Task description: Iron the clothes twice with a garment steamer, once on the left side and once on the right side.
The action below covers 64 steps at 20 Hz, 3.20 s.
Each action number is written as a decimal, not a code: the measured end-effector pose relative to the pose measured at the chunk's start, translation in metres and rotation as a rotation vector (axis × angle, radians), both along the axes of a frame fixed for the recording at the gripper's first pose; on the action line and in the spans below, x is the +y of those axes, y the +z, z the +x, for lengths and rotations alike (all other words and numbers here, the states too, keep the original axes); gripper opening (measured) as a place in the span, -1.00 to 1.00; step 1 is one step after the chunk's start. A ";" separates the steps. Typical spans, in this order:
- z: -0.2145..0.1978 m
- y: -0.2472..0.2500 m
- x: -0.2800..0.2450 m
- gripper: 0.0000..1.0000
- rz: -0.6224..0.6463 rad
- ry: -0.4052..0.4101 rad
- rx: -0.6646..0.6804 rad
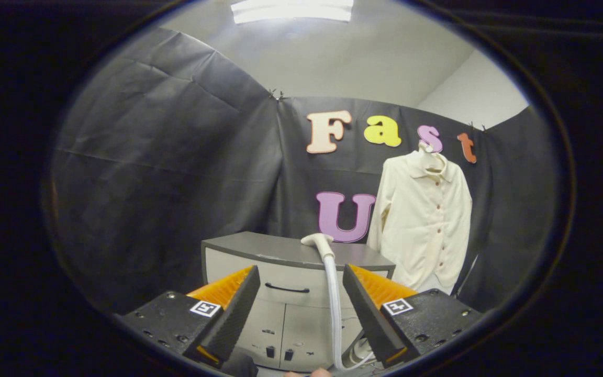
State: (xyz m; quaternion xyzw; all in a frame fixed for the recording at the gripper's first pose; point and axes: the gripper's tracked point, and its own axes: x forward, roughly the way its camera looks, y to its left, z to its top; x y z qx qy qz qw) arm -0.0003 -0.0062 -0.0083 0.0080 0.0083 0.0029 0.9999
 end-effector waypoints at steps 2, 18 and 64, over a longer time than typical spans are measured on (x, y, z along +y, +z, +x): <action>-0.001 -0.001 -0.001 0.93 0.012 0.003 0.007; 0.043 -0.016 -0.013 0.93 -0.011 -0.003 0.063; 0.306 -0.092 -0.040 -0.33 0.042 0.082 0.338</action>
